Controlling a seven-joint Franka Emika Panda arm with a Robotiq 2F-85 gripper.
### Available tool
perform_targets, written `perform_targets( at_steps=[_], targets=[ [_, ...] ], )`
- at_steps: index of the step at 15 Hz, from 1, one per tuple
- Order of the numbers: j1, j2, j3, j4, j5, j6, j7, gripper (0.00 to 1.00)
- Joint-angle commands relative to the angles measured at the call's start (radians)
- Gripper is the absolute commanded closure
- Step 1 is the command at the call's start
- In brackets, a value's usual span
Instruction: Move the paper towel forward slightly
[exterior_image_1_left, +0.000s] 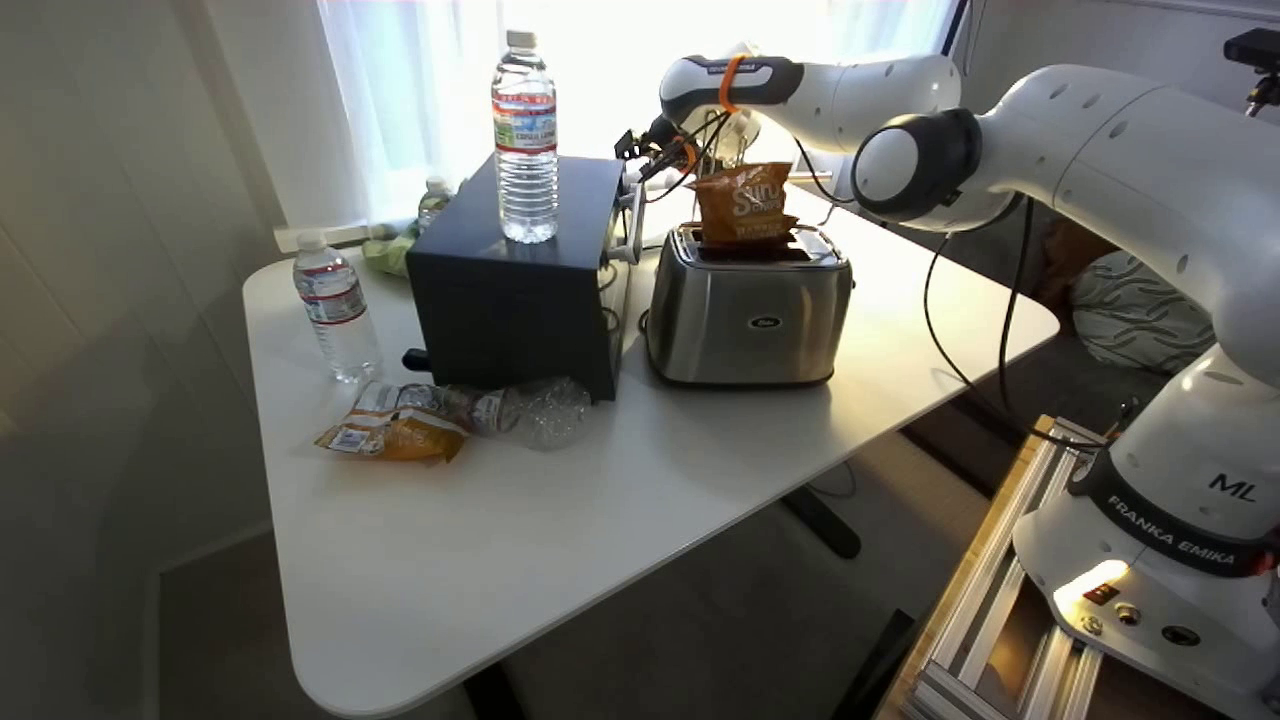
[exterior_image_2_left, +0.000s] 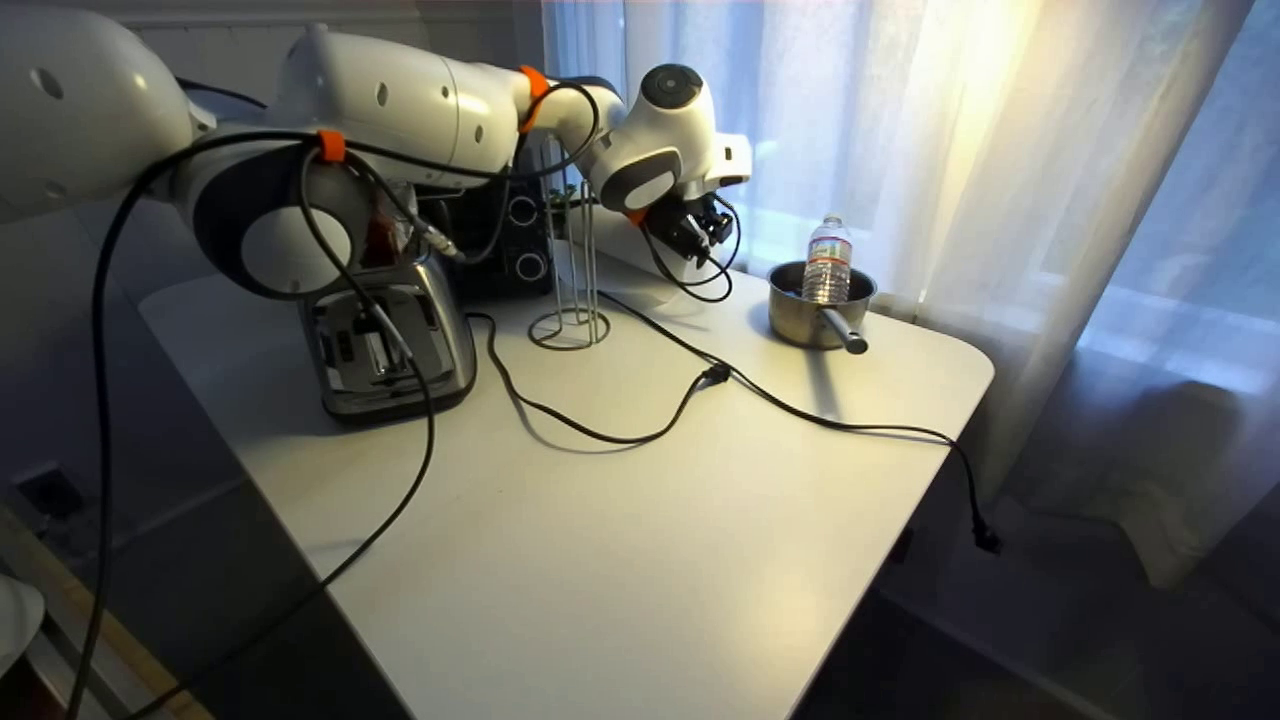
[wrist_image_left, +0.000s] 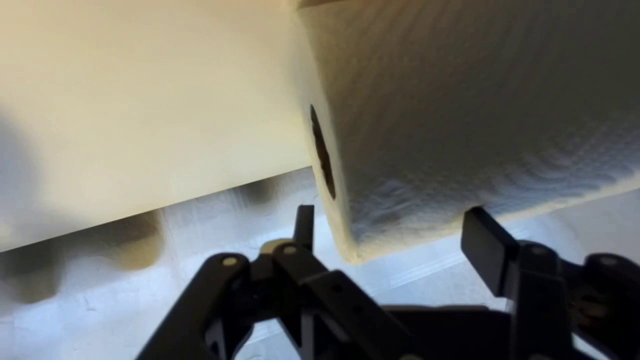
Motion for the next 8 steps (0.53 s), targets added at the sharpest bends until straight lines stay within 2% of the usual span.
perform_targets(
  at_steps=[1,2,3,4,5,8],
  targets=[
    [0.011,-0.002,-0.05,0.001,-0.049,-0.033,0.064,0.28],
    [0.012,-0.008,-0.067,-0.004,-0.06,-0.046,0.077,0.29],
    [0.012,-0.017,-0.08,-0.012,-0.071,-0.074,0.087,0.24],
    [0.011,-0.027,-0.09,-0.019,-0.079,-0.108,0.098,0.25],
    [0.013,-0.036,-0.11,-0.025,-0.095,-0.14,0.117,0.14],
    [0.013,-0.063,-0.153,-0.036,-0.131,-0.259,0.146,0.11]
  ],
)
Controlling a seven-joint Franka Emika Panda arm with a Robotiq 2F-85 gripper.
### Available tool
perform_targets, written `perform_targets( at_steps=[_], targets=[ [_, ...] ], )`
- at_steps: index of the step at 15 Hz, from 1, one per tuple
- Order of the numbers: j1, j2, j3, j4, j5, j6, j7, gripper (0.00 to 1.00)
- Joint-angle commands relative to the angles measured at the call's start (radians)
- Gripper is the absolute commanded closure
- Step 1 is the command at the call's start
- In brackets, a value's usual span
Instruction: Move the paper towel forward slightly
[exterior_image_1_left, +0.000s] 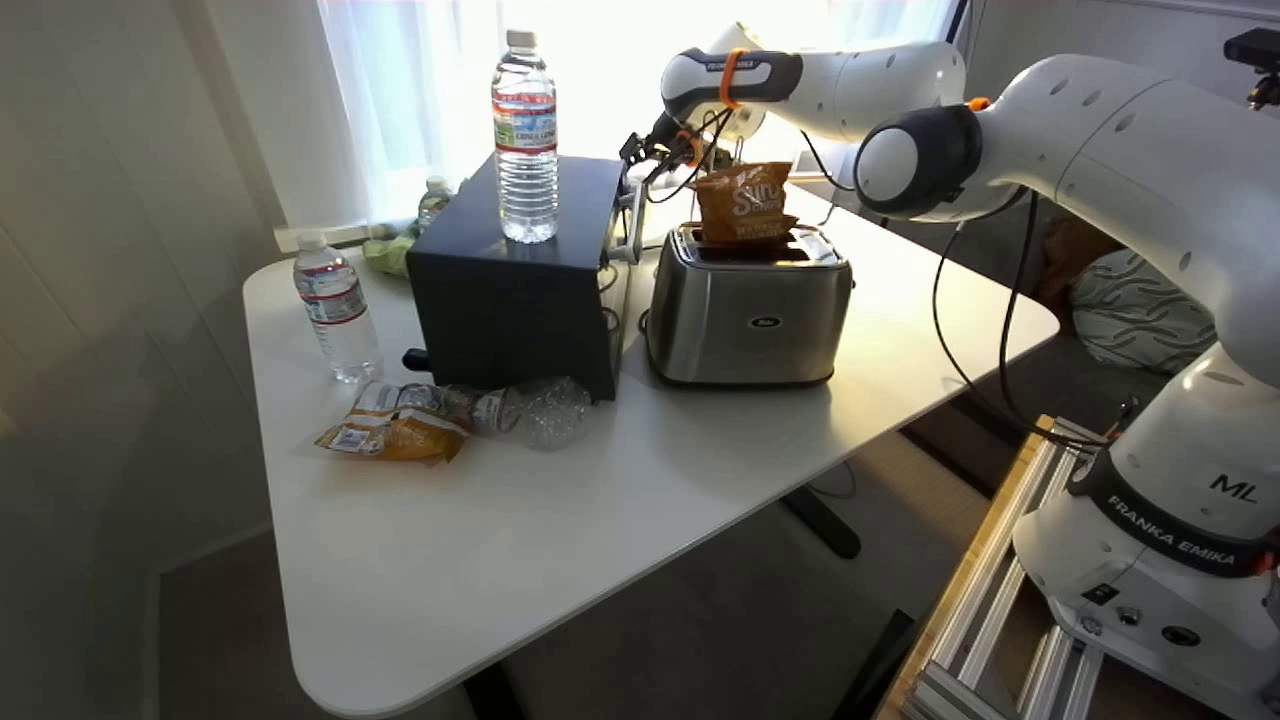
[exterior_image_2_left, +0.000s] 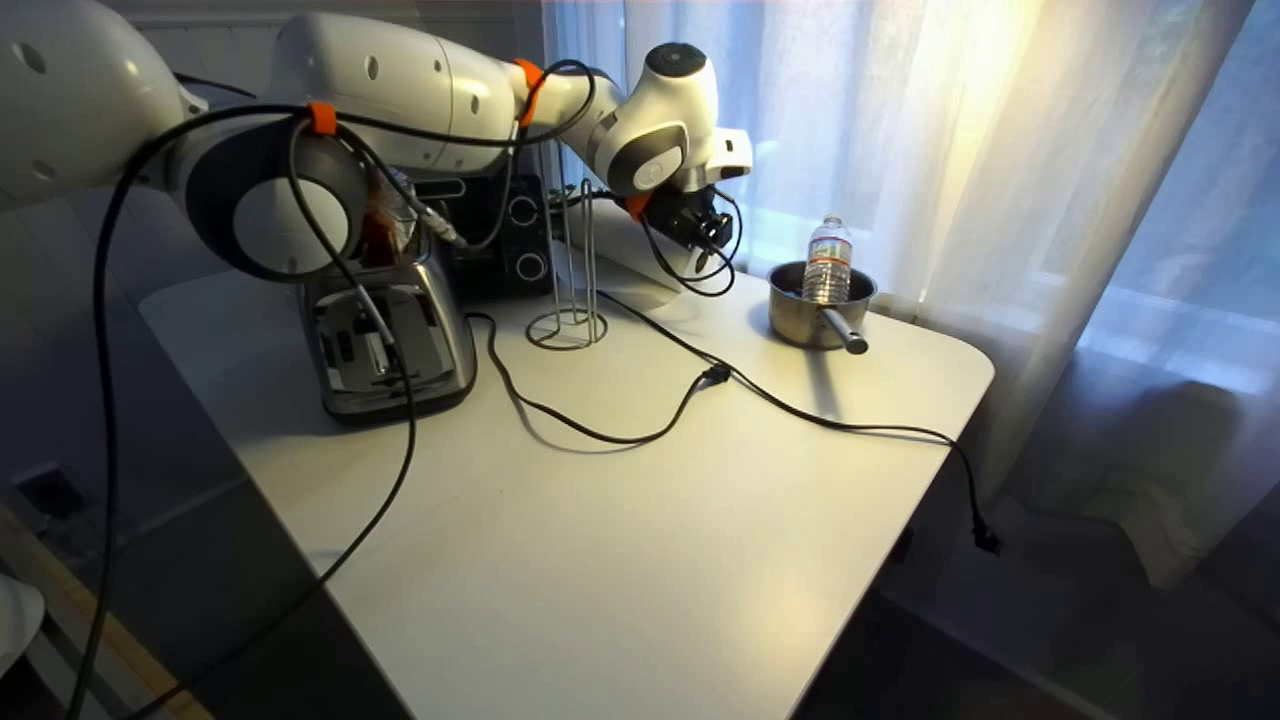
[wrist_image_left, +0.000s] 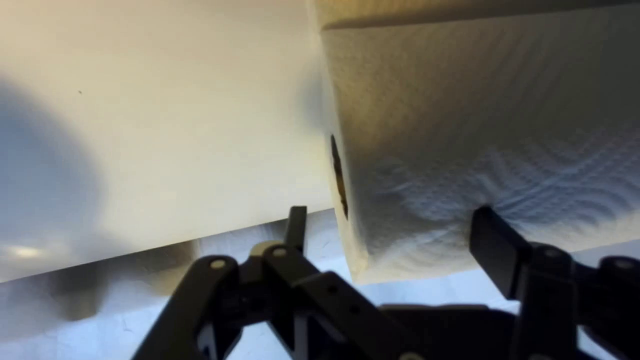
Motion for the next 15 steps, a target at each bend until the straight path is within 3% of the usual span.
perform_targets(
  at_steps=[1,15],
  targets=[
    [0.001,-0.036,-0.068,-0.039,-0.072,-0.142,0.06,0.12],
    [0.009,-0.08,-0.186,-0.042,-0.199,-0.644,0.061,0.06]
  ],
)
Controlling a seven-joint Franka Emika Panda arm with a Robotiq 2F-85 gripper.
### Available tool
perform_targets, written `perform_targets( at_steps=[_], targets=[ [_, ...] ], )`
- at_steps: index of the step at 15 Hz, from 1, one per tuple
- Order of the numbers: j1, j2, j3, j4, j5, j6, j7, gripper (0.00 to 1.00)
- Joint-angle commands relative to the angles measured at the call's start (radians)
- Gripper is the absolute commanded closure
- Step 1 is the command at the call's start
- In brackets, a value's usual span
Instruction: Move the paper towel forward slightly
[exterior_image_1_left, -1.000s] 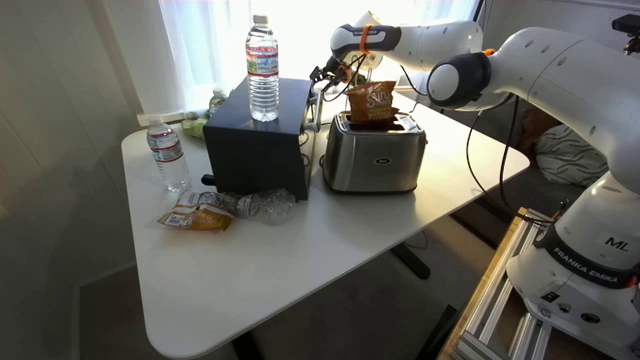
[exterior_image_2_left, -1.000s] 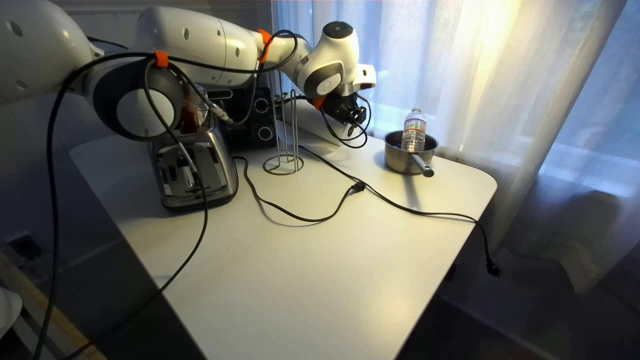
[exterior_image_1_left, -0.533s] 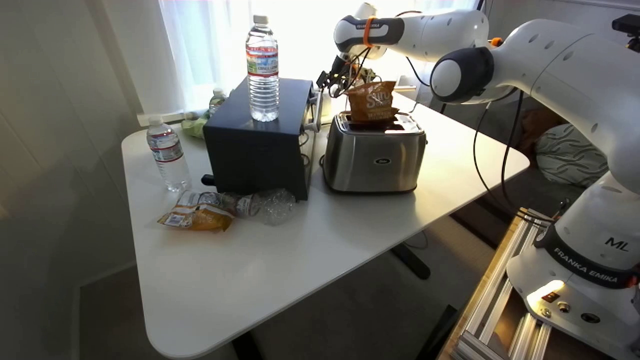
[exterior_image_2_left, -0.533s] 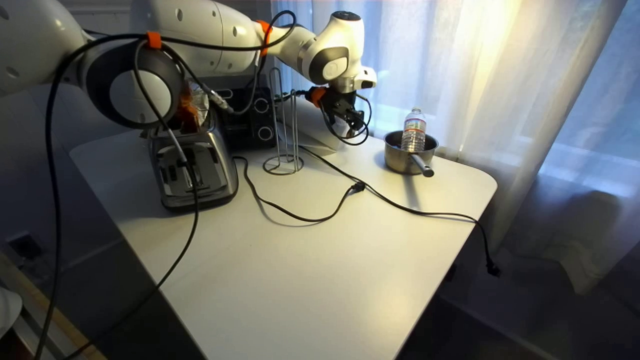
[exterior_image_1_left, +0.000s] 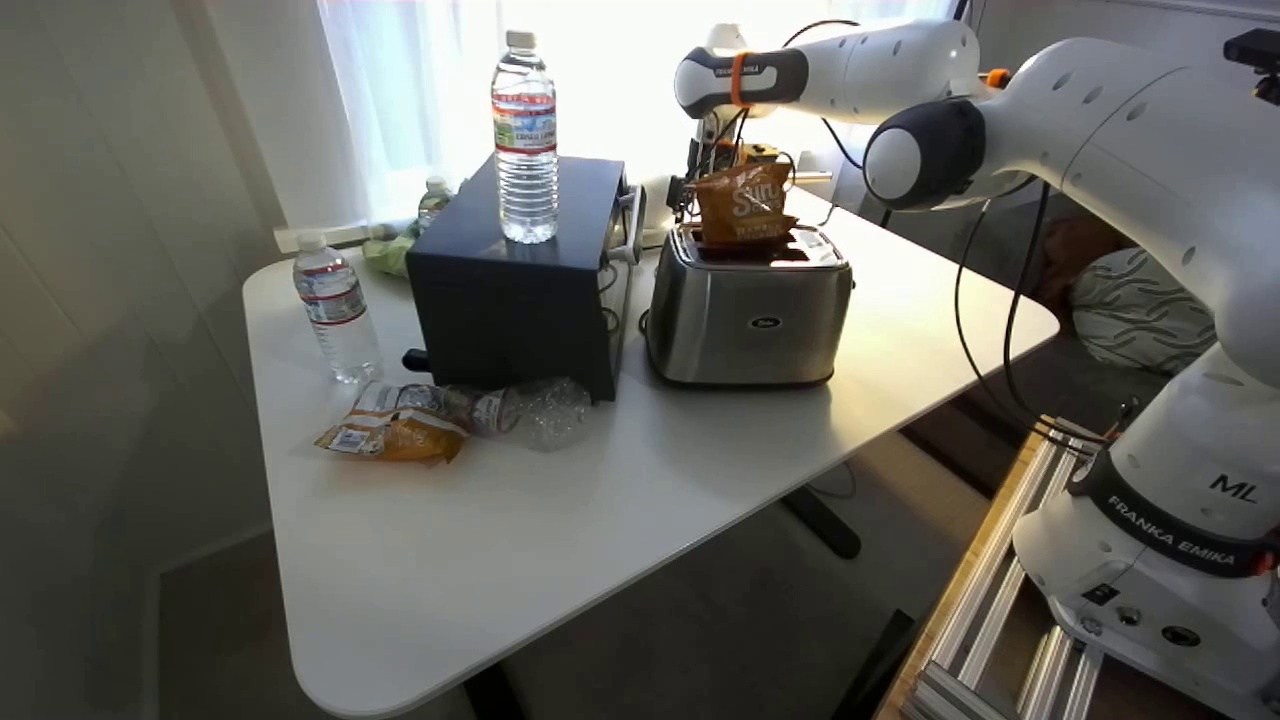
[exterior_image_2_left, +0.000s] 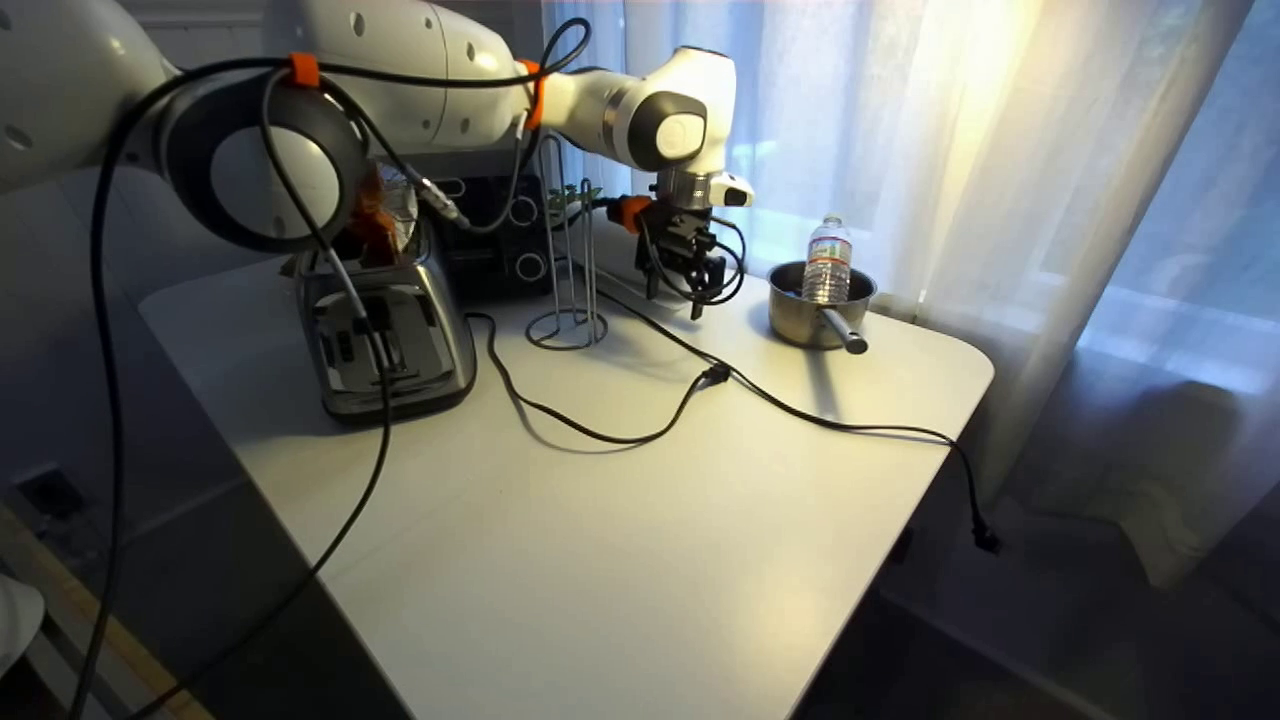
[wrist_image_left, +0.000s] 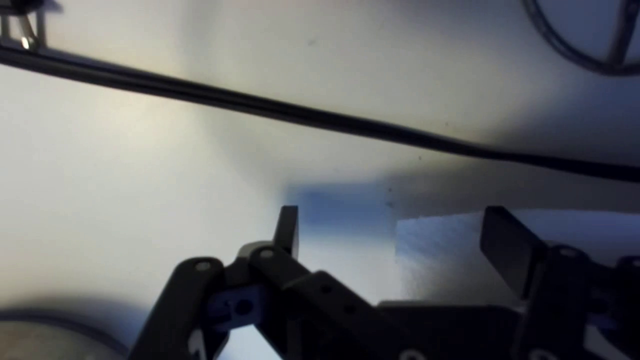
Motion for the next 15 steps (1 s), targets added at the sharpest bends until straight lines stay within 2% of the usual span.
perform_targets(
  at_steps=[1,3,10,15],
  targets=[
    [0.008,-0.032,-0.019,-0.03,-0.039,-0.081,0.015,0.04],
    [0.006,-0.038,-0.017,-0.024,-0.037,-0.105,0.014,0.0],
    [-0.012,-0.089,0.022,-0.014,0.003,-0.143,0.002,0.0],
    [-0.022,-0.101,0.07,0.004,0.052,-0.083,0.018,0.0]
  ],
)
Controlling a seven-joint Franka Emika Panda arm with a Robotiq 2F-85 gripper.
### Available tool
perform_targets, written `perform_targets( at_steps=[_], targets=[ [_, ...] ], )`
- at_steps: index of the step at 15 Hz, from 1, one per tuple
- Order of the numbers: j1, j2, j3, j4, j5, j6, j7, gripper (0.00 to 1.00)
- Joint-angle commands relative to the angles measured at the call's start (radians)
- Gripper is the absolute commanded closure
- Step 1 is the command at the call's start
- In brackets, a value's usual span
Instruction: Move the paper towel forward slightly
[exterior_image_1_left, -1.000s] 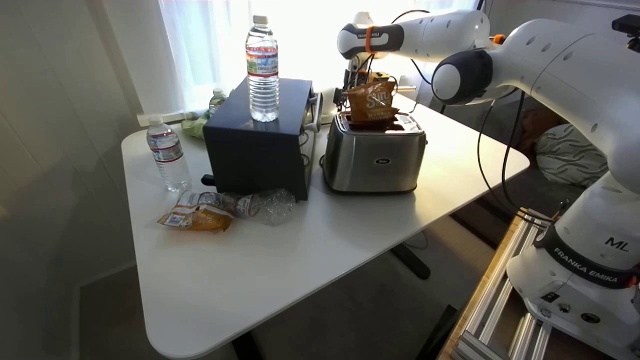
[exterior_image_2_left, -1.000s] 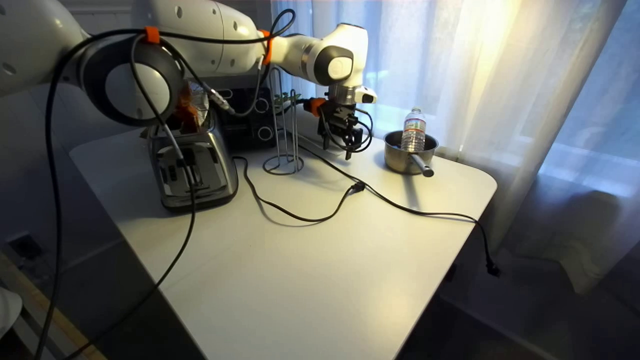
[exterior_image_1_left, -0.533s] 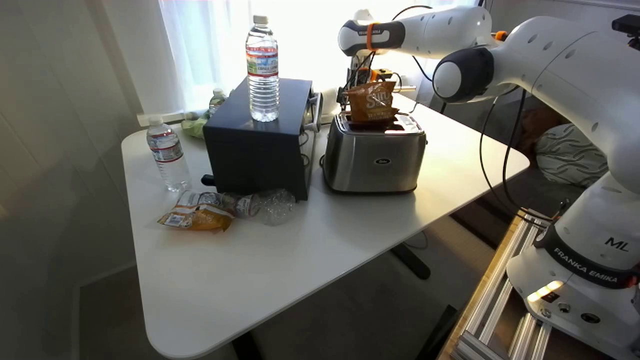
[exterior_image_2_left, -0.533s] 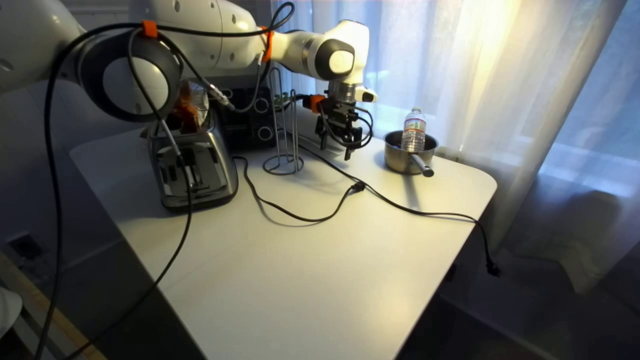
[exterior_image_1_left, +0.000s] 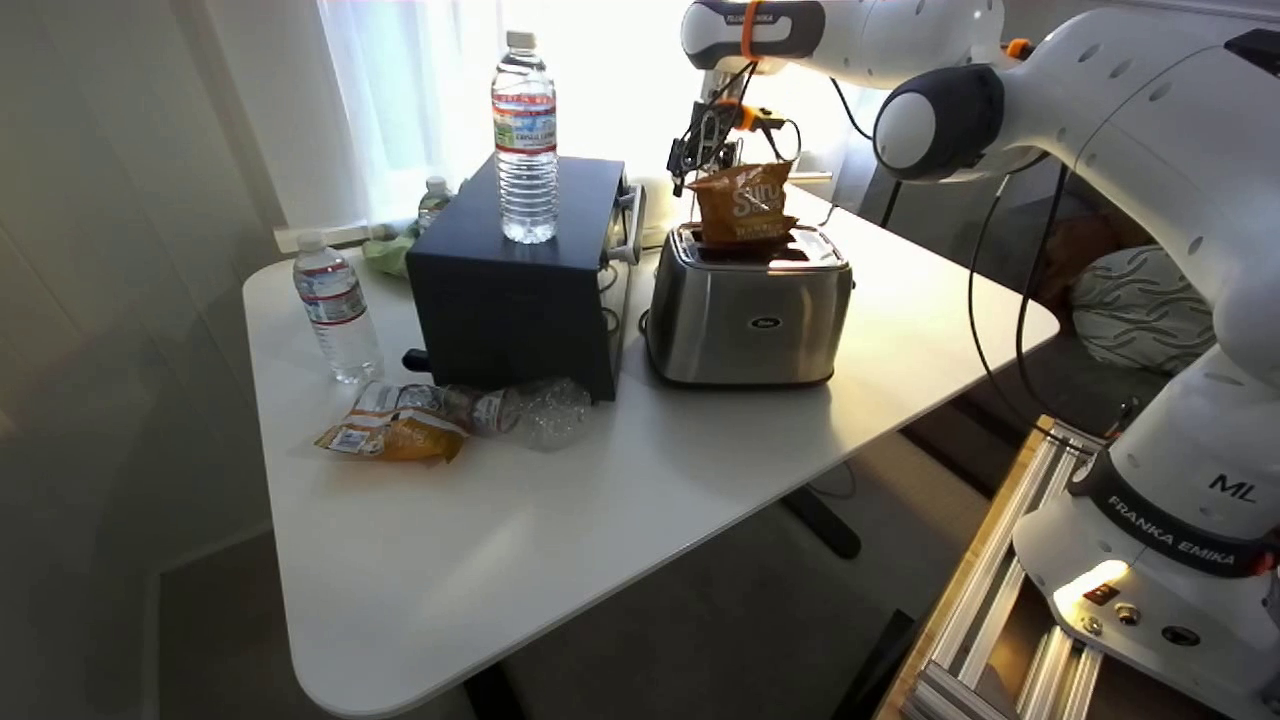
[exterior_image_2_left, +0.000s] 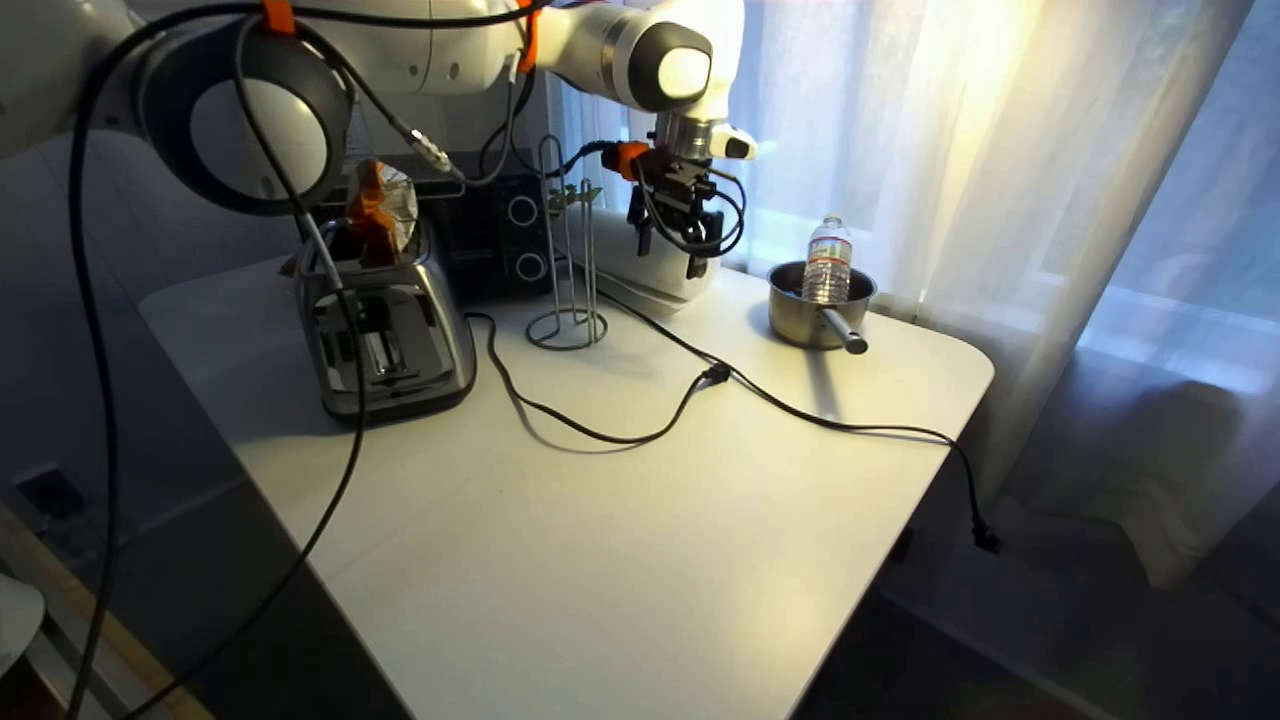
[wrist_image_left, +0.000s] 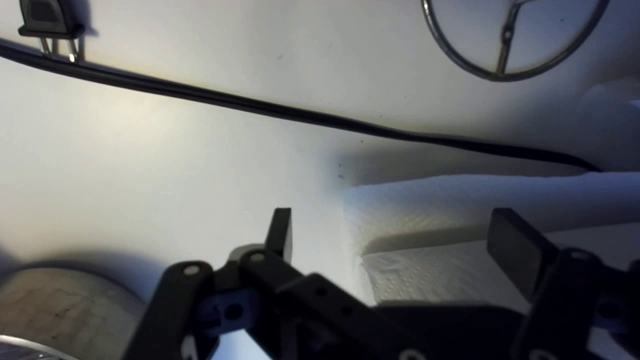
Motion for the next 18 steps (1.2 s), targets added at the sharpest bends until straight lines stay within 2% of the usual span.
perform_targets(
  at_steps=[1,3,14,18],
  targets=[
    [-0.011,-0.012,0.036,0.0,0.039,0.034,0.016,0.0],
    [-0.012,-0.01,0.046,0.004,0.05,0.074,0.012,0.0],
    [-0.015,0.042,0.101,0.003,0.121,0.5,0.03,0.0],
    [-0.012,0.075,0.118,0.002,0.119,0.595,0.015,0.0]
  ],
)
